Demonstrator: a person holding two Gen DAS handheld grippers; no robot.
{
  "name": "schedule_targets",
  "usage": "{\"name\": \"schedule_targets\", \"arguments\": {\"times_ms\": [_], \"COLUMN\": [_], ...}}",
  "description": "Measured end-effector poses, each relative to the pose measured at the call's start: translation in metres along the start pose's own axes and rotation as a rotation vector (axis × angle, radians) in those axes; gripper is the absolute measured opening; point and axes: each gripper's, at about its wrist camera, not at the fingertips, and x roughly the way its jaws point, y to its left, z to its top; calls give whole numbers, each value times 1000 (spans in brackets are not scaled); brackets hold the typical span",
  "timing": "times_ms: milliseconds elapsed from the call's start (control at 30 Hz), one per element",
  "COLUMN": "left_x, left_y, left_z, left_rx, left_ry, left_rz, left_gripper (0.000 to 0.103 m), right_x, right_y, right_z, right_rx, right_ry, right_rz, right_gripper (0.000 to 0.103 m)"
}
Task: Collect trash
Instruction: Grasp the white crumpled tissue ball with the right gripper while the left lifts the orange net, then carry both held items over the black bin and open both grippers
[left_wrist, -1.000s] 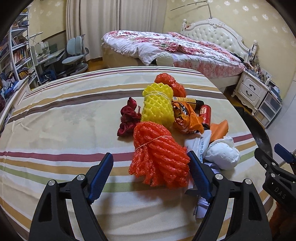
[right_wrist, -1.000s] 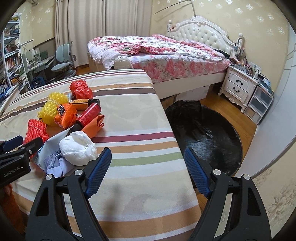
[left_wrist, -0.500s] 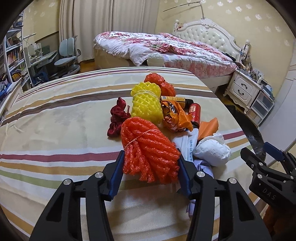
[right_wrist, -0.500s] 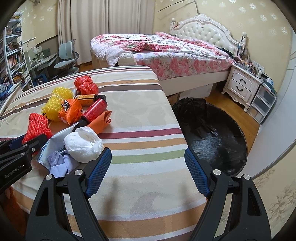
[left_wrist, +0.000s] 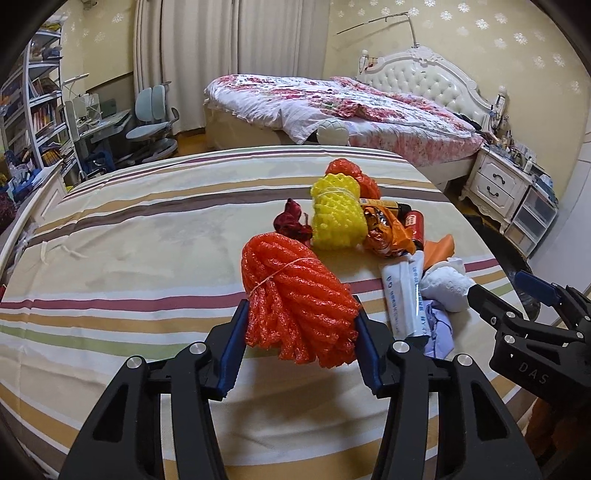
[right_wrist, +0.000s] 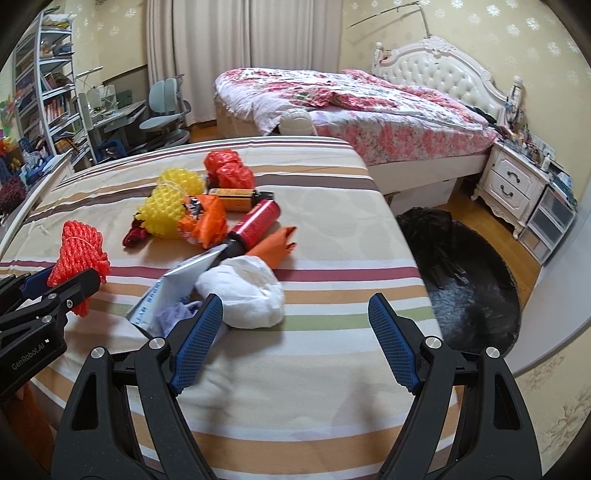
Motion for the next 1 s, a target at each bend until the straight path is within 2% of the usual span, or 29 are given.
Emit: {"name": "schedule_targets", "arguments": {"times_ms": [133, 233, 300, 333, 500, 800, 1000], "left_x": [3, 5, 6, 6, 7, -8, -15], "left_y": [11, 14, 15, 16, 13, 3, -16], "left_z": [-1, -3, -4, -6, -7, -3, 1], "left_rx": [-21, -26, -27, -27, -27, -5, 27], "left_ry": [4, 6, 6, 7, 8, -30, -50], "left_rz": [12, 13, 11, 10, 2, -17, -48], "left_gripper": [52, 52, 52, 52, 52, 52, 52], "right_x": [7, 16, 21, 22, 14, -3, -11], "right_y": [11, 14, 13, 13, 15, -2, -22], "right_z": [3, 4, 4, 3, 1, -3, -6], "right_rx": [-18, -13, 3, 9, -5, 25, 42], "right_ry": [5, 39, 64, 71, 56, 24, 0], "right_rz": [20, 55, 99, 117, 105, 98, 46], "right_gripper": [79, 67, 50, 47, 44, 43, 43]}}
